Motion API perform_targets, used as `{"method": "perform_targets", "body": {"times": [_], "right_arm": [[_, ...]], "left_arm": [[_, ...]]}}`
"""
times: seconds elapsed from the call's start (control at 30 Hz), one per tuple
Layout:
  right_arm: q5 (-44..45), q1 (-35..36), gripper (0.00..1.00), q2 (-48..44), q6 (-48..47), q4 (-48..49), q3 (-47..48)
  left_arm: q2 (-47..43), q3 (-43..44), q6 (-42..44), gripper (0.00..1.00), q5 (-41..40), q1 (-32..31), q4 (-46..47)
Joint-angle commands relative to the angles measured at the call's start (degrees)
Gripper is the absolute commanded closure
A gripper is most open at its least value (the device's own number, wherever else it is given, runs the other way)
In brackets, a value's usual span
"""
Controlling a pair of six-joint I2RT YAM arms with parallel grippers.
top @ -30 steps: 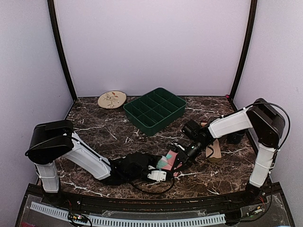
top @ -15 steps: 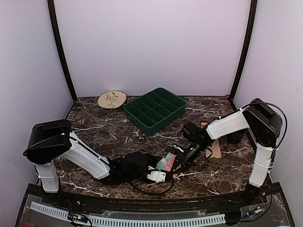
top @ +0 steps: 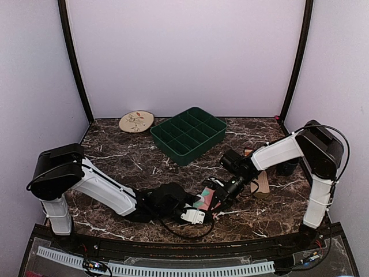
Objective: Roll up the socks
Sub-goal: Roll the sock at the center of the board.
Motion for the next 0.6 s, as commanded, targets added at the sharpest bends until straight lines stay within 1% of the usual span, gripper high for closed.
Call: {"method": "perform_targets", "body": {"times": [0.0, 0.03, 0.1, 0.2, 0.27, 0.37, 0.47, 0.53, 0.57], "right_arm": [[-1.1, 0.5, 1.0, 0.5, -0.5, -0.2, 0.8], [-1.2, 0.6, 1.0, 0.5, -0.5, -0.2, 0.7], [-1.4, 0.7, 1.0, 0.4, -0.4, -0.1, 0.6], [-1.3, 1.0, 1.0, 0.4, -0.5, -0.1, 0.5], [-1.2, 1.0, 1.0, 0.3, -0.5, -0.2, 0.3], [-0.7, 1.0, 1.0, -0.1, -0.8, -0.8, 0.3], [0.0, 1.0, 0.97, -0.3, -1.1, -1.3, 0.3], [0.5, 1.0, 0.93, -0.6, -1.2, -1.5, 0.1], [0.9, 1.0, 0.91, -0.7, -1.1, -1.4, 0.0]], "left_arm": [[1.1, 2.2, -0.7, 0.51, 2.7, -0.1, -5.6], [1.2, 2.6, -0.8, 0.53, 2.9, 0.0, -6.3], [1.8, 3.5, -1.0, 0.61, 3.5, 0.3, -8.2], [2.3, 4.3, -1.1, 0.67, 4.4, 0.5, -9.7], [2.4, 4.9, -1.1, 0.72, 5.3, 0.5, -11.2], [2.7, 7.0, -2.2, 0.86, 7.1, 0.7, -15.9], [2.9, 9.6, -3.5, 0.96, 9.2, 0.8, -22.6], [3.0, 10.8, -4.0, 1.0, 10.3, 1.0, -25.8], [3.0, 11.7, -4.1, 1.0, 11.0, 1.0, -27.5]]}}
